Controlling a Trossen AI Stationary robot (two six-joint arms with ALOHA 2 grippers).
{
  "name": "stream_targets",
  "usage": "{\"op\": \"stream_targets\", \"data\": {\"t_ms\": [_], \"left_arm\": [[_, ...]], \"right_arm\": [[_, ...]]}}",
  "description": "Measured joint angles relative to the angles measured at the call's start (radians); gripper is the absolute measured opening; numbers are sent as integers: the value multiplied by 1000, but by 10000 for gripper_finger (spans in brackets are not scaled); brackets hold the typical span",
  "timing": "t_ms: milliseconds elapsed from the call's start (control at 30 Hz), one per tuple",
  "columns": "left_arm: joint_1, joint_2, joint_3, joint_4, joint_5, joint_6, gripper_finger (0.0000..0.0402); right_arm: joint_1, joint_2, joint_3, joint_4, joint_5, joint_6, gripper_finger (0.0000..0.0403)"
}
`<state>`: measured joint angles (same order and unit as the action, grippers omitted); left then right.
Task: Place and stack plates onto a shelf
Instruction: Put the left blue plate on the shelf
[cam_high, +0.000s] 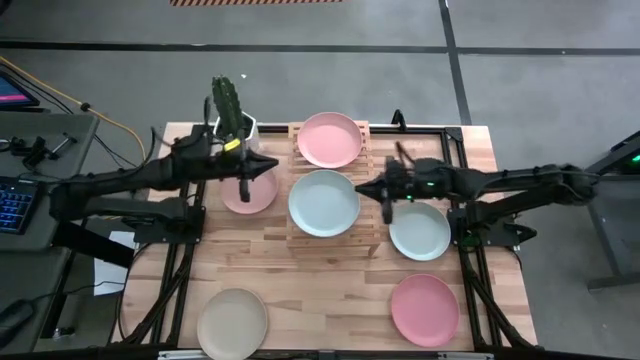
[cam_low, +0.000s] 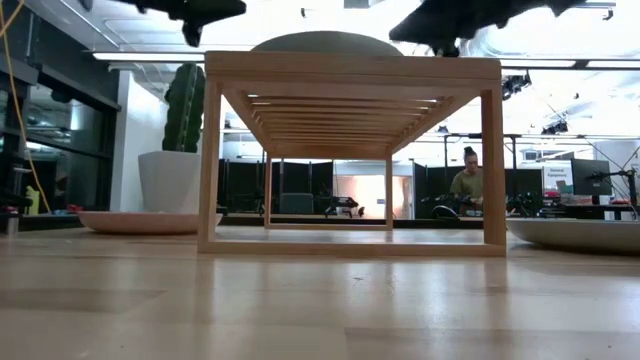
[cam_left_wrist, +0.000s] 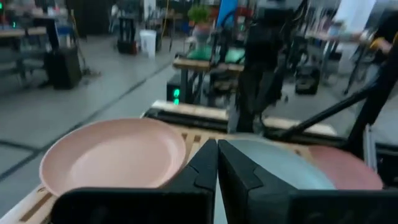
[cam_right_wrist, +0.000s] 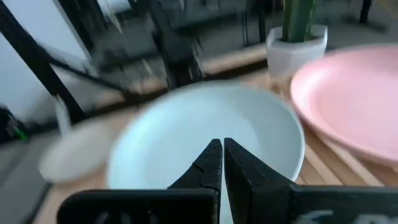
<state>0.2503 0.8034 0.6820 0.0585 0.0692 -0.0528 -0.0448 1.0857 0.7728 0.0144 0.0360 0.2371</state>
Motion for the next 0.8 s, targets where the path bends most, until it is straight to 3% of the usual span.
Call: {"op": "stream_targets", "data": {"t_ms": [200, 367, 800], "left_arm": [[-34, -72, -122, 175, -44, -30, 1], [-43, -73, -134, 191, -62, 0, 0], [-41, -73, -134, 178, -63, 23, 0]], "right_arm": [[8, 181, 199, -248, 14, -31, 0], [15, 254, 304, -383, 23, -62, 0], [10, 307, 360, -535, 168, -59, 0]]}}
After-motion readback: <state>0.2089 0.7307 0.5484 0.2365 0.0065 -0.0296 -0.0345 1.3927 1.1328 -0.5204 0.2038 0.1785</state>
